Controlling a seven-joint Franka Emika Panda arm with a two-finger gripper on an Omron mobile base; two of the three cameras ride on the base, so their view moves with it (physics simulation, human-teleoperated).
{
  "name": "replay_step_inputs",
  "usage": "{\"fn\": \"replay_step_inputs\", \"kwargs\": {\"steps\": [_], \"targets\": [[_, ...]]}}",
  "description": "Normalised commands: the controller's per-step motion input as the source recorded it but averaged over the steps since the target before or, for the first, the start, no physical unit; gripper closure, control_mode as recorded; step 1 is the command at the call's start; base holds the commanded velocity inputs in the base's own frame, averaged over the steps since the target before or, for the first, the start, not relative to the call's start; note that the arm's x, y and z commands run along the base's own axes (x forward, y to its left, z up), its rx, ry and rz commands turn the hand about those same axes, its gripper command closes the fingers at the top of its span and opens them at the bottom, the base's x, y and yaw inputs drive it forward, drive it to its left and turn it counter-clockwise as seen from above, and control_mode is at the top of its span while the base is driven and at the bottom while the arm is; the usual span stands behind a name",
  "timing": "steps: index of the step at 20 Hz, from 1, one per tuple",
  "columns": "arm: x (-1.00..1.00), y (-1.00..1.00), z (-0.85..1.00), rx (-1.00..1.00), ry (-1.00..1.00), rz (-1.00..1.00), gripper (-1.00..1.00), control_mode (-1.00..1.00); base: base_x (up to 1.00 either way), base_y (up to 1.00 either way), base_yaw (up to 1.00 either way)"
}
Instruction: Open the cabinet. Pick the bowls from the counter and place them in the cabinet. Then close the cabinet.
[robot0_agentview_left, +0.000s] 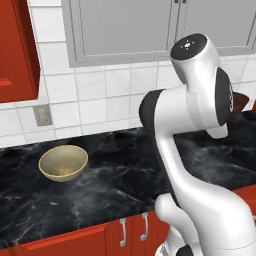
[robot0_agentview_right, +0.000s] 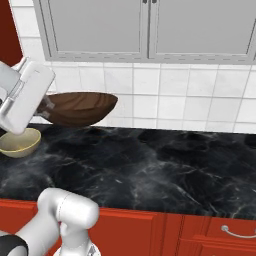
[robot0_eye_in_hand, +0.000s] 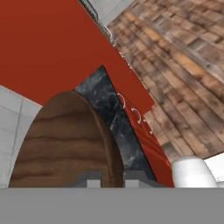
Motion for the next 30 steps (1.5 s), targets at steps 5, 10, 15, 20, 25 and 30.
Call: {"fn": "replay_step_inputs", "kwargs": {"steps": [5,10,15,20,25,30], "targets": [[-0.07,0.0,0.0,-0.01,-0.07,0.02,1.0,1.0,-0.26,0.0,0.05],[0.0,0.0,0.0,0.0,0.0,0.0,1.0,1.0,-0.54,-0.04,0.01],[0.0,0.0,0.0,0.0,0.0,0.0,1.0,1.0,-0.56,-0.2,0.05],[0.0,0.0,0.0,0.0,0.0,0.0,1.0,1.0,-0.91,-0.39,0.1],[0.0,0.0,0.0,0.0,0.0,0.0,1.0,1.0,-1.0,-0.78,0.04],[0.0,0.0,0.0,0.0,0.0,0.0,1.0,1.0,-1.0,-0.97,0.0]]}}
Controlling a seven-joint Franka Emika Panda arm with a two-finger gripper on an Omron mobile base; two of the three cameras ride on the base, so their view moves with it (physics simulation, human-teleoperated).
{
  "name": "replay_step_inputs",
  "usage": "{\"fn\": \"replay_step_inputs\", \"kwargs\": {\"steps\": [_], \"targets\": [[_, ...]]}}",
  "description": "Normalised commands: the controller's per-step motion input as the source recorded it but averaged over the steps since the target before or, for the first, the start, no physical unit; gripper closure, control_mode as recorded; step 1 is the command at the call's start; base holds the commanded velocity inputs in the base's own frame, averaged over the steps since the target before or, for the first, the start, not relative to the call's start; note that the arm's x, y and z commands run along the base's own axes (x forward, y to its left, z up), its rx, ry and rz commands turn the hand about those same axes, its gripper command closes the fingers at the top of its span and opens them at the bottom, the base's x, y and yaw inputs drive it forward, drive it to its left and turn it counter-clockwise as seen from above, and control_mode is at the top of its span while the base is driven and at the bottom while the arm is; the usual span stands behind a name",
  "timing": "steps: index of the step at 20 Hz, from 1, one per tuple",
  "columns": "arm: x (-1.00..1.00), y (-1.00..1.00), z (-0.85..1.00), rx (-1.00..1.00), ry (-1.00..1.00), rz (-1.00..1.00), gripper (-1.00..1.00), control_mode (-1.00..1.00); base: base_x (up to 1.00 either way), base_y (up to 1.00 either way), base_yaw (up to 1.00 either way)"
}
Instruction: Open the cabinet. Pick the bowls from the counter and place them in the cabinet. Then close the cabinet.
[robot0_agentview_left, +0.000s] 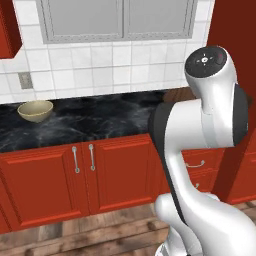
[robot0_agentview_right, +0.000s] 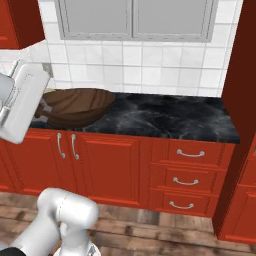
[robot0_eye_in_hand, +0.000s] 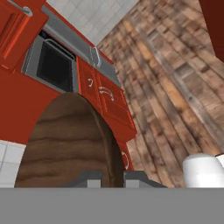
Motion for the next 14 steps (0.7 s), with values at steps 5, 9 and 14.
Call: {"fn": "replay_step_inputs", "kwargs": {"steps": [5,9,14], "targets": [[0.0,0.0,0.0,0.0,0.0,0.0,1.0,1.0,-1.0,-1.0,0.0],[0.0,0.0,0.0,0.0,0.0,0.0,1.0,1.0,-1.0,-0.59,0.0],[0.0,0.0,0.0,0.0,0.0,0.0,1.0,1.0,-1.0,-0.37,0.0]]}}
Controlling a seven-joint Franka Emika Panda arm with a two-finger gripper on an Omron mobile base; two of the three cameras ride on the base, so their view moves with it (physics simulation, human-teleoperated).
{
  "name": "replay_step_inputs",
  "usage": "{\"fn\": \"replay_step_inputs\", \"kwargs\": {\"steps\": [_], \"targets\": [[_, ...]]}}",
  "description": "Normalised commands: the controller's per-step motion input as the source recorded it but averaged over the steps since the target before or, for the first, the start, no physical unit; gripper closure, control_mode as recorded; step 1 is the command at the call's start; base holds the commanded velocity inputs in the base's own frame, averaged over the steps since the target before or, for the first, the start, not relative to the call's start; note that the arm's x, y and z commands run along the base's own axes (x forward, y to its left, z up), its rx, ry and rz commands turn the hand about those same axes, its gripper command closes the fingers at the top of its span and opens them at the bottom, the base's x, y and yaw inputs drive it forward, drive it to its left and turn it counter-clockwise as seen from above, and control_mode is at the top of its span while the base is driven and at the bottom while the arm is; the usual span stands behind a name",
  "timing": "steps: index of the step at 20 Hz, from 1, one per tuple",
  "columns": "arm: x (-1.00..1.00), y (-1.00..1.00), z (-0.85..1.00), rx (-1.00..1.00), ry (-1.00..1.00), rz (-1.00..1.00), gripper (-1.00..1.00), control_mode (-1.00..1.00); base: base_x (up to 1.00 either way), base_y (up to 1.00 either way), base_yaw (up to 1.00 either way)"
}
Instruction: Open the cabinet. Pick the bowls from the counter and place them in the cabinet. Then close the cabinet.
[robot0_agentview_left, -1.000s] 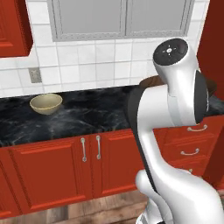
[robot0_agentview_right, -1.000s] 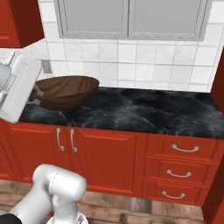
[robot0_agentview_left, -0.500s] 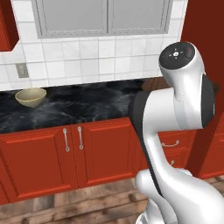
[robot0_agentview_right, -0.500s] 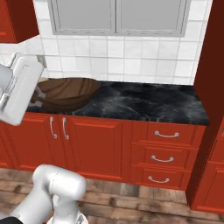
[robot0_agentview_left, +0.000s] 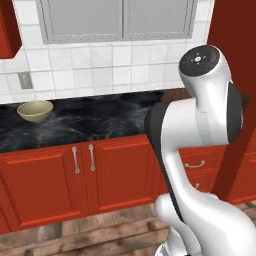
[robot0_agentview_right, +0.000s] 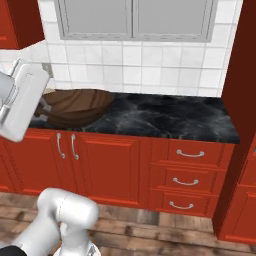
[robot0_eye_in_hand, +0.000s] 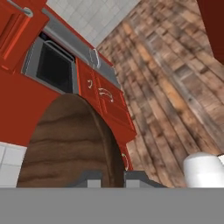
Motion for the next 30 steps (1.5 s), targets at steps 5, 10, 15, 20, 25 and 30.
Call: {"fn": "replay_step_inputs", "kwargs": {"steps": [5,10,15,20,25,30], "targets": [[0.0,0.0,0.0,0.0,0.0,0.0,1.0,1.0,0.48,0.72,0.08],[0.0,0.0,0.0,0.0,0.0,0.0,1.0,1.0,0.73,-0.3,0.05],[0.0,0.0,0.0,0.0,0.0,0.0,1.0,1.0,-0.48,-1.0,-0.11],[0.0,0.0,0.0,0.0,0.0,0.0,1.0,1.0,-0.36,-0.41,-0.59],[0.0,0.0,0.0,0.0,0.0,0.0,1.0,1.0,-0.68,-0.05,-0.59],[0.0,0.0,0.0,0.0,0.0,0.0,1.0,1.0,-0.2,0.0,-0.77]]}}
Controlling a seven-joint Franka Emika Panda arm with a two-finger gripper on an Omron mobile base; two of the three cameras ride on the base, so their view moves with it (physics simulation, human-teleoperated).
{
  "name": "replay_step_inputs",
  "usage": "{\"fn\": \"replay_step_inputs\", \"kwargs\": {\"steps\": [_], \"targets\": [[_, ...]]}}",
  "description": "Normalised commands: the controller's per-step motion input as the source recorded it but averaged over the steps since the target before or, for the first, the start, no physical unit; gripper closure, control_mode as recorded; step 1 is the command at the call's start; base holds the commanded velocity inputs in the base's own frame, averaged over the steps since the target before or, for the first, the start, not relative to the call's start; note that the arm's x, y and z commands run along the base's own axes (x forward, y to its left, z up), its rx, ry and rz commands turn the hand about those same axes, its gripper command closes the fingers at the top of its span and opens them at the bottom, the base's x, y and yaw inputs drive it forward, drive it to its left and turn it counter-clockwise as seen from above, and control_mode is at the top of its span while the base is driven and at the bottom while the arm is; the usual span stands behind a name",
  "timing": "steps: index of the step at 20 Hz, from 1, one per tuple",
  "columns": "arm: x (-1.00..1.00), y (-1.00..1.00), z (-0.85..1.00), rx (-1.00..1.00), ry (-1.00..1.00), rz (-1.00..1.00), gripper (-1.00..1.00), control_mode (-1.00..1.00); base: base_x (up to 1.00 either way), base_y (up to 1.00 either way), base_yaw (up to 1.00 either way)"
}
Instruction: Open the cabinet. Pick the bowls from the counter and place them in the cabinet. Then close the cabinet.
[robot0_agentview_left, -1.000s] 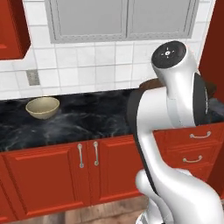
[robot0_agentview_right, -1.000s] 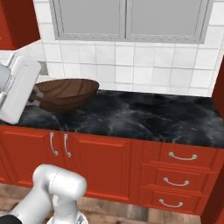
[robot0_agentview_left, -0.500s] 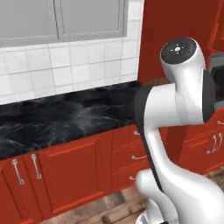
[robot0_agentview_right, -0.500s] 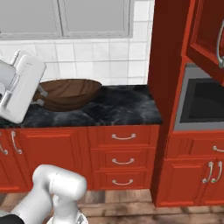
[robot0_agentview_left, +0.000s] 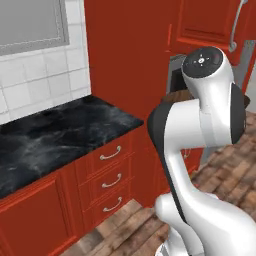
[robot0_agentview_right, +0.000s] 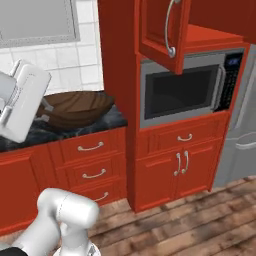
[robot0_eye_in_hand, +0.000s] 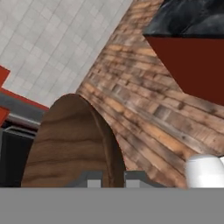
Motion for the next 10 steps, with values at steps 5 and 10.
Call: {"fn": "replay_step_inputs", "kwargs": {"steps": [5,10], "targets": [[0.0,0.0,0.0,0.0,0.0,0.0,1.0,1.0,-0.57,-0.03,-0.69],[0.0,0.0,0.0,0.0,0.0,0.0,1.0,1.0,-0.61,-0.09,-0.66]]}}
